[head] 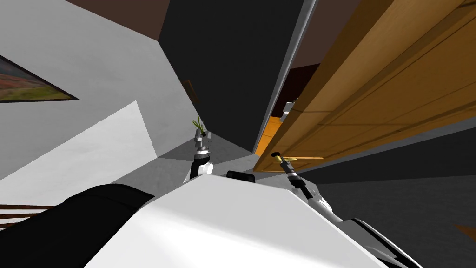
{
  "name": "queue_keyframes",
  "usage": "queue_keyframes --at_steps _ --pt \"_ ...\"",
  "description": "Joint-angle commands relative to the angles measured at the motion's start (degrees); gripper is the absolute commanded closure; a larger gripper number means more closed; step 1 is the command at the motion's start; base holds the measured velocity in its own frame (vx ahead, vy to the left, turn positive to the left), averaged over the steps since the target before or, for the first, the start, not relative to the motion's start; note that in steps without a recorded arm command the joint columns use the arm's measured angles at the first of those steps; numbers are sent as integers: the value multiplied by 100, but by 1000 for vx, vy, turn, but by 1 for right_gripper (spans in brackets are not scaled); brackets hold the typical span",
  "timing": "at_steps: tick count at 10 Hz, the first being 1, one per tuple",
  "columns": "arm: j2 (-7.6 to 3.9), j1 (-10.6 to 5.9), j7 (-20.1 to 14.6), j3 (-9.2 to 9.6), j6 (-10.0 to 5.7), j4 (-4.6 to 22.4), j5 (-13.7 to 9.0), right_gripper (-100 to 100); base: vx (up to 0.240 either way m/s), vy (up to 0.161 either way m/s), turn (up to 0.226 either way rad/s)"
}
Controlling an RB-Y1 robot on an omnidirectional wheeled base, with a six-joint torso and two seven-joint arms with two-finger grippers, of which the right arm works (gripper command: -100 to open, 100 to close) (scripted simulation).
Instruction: Pull the door open
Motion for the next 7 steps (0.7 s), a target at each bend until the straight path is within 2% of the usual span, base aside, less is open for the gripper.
queue_keyframes --at_steps 1,2,3,4,7 --pt "40 53 50 -25 122 -185 41 100 -147 -81 60" --pt "40 53 50 -25 122 -185 41 100 -50 -27 -20" --pt "131 -75 77 -110 276 -178 131 100 -122 -39 117" --pt "161 -118 86 -138 327 -175 160 100 -179 -79 139" --pt "332 -361 135 -298 617 -161 329 100 -200 -112 158"
